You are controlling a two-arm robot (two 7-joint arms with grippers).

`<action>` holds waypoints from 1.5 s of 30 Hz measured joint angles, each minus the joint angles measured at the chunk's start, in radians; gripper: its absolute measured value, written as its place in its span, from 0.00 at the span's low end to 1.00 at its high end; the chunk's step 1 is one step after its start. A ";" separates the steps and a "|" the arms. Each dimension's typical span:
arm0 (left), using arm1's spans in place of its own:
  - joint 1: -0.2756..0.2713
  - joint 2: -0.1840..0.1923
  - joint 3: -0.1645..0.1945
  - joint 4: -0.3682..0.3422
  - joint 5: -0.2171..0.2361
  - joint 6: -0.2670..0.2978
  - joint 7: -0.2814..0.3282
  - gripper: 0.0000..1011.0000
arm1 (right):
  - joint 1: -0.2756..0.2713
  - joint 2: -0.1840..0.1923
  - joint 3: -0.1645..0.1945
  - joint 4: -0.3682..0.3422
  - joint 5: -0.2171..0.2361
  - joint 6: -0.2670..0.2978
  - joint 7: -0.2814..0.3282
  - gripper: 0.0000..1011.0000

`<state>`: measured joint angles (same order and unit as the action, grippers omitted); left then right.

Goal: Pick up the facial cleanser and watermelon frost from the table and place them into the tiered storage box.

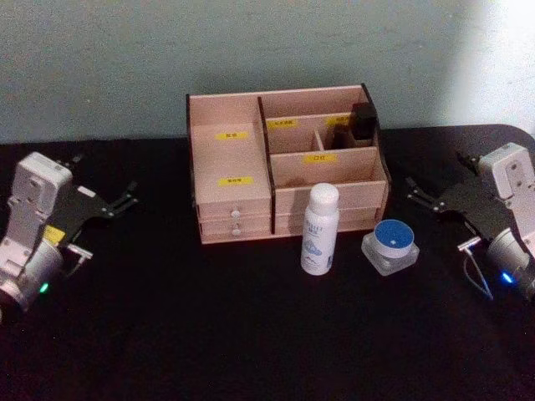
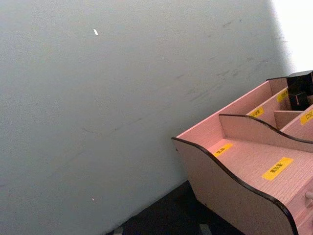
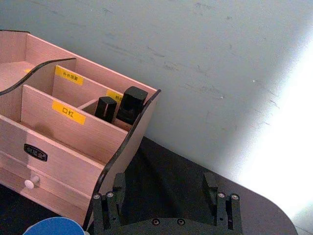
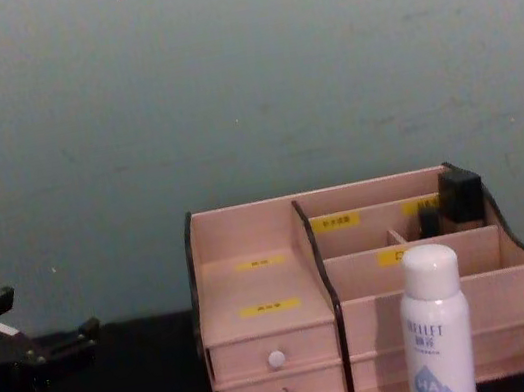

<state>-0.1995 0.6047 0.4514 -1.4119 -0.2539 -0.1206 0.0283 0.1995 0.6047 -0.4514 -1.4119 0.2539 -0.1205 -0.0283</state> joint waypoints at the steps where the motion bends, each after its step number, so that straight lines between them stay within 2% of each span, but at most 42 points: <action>1: 0.000 0.000 0.000 0.000 0.000 0.000 0.000 0.99 | 0.000 0.000 0.000 0.000 0.000 0.000 0.000 0.99; 40: 0.000 0.000 0.000 0.000 0.000 0.000 0.000 0.99 | 0.000 0.000 0.000 0.000 0.000 0.000 0.000 0.99; 45: 0.000 0.000 0.000 0.000 0.000 0.000 0.000 0.99 | -0.009 -0.003 0.019 -0.008 -0.005 0.000 0.011 0.99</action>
<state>-0.1995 0.6047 0.4514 -1.4119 -0.2539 -0.1205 0.0282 0.1901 0.6021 -0.4321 -1.4199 0.2486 -0.1206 -0.0178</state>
